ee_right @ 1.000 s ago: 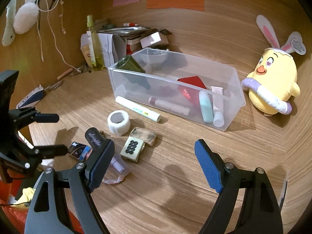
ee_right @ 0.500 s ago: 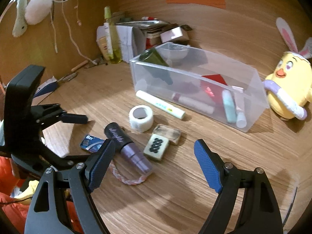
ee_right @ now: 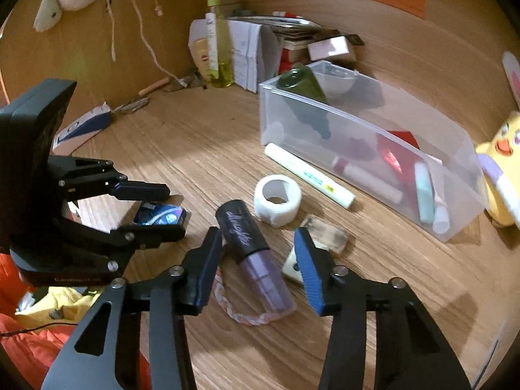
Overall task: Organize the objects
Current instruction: 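Grasp the purple allrighter tube with the right tool while the left tool grasps the blue Max packet, then carry the purple tube and blue packet into the clear box and release both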
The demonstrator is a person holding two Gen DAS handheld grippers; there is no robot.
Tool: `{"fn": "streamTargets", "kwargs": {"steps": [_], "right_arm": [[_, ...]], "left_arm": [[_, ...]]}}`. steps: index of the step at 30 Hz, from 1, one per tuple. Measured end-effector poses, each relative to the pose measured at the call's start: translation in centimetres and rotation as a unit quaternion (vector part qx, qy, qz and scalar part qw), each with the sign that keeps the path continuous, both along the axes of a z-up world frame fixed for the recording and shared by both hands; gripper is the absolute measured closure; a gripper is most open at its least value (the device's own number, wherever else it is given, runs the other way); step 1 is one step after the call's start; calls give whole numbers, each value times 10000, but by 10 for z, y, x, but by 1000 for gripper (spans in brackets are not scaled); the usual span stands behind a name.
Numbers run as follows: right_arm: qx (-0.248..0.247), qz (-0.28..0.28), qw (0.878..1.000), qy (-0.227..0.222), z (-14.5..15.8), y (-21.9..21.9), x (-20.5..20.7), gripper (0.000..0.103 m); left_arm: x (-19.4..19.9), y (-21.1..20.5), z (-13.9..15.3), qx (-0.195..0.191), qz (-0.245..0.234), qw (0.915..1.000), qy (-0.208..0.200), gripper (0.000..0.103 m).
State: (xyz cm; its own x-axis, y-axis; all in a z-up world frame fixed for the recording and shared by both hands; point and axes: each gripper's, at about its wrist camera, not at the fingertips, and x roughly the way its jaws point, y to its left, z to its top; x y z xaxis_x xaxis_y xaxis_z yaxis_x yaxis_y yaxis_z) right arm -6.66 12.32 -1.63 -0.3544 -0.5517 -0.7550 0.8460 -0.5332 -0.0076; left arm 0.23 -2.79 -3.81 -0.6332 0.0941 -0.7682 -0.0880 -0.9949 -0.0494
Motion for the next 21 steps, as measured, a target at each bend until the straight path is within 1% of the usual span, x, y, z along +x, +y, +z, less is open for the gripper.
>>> {"fn": "streamTargets", "kwargs": {"steps": [1, 3, 9, 11, 13, 17, 21], "right_arm": [[44, 39, 10000, 12, -1, -3, 0, 67], [113, 79, 9999, 16, -3, -8, 0, 68], [218, 91, 9996, -184, -13, -18, -9, 69], [211, 98, 9995, -217, -14, -19, -10, 77], [169, 87, 9996, -189, -12, -19, -9, 80], [17, 11, 10000, -57, -5, -15, -6, 80], [-145, -97, 9998, -26, 3, -8, -7, 80]], "left_arm": [[0, -1, 0, -4, 17, 10000, 15, 70], [0, -2, 0, -12, 45, 10000, 44, 73], [-6, -11, 0, 154, 215, 9996, 62, 75], [-7, -15, 2, 188, 287, 9994, 105, 75], [-8, -18, 5, 235, 342, 9990, 167, 76], [-8, -23, 13, 306, 399, 9982, 326, 76], [-8, -28, 23, 461, 408, 9969, 490, 76]]}}
